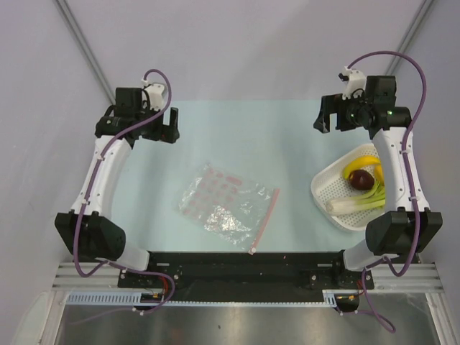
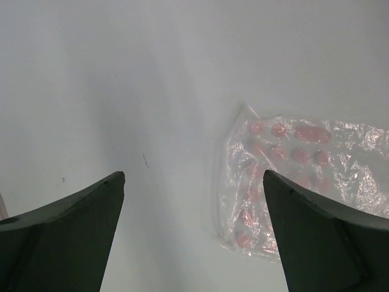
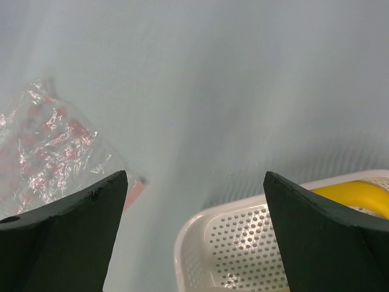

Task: Place the food in the zip-top bag and seal the zipper
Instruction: Pick up the zipper food storage bag at the center of the board.

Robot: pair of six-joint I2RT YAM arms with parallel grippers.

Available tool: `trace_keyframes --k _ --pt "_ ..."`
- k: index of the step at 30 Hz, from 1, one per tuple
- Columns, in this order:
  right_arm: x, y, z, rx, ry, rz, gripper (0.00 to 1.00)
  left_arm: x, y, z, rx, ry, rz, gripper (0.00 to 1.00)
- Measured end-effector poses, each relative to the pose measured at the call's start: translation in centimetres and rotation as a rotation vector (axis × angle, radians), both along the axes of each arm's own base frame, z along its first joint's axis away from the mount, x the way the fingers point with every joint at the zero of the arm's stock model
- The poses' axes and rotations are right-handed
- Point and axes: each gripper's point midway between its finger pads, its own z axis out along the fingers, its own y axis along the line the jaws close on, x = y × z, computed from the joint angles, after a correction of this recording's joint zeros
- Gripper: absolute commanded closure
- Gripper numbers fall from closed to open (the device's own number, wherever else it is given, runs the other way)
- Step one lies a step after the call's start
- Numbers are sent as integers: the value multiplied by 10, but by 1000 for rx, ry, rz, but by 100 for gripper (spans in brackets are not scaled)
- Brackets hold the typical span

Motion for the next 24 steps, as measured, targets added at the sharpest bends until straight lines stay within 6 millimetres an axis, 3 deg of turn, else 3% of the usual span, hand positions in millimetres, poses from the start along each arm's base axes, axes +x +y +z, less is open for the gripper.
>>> trace_keyframes --k 6,12,18,21,24 --pt "-9 4 4 19 -2 11 0 -6 -10 -14 41 25 -42 0" --pt "-19 7 0 37 12 18 0 -27 -47 -42 86 41 -230 0" --pt "-26 9 -14 45 59 23 0 -106 -103 -94 220 -37 -737 0" --pt "-29 11 -18 57 77 28 0 -149 -110 -121 331 -125 -991 0" --pt "-31 13 -18 62 80 33 0 -177 -109 -143 427 -201 -1177 0"
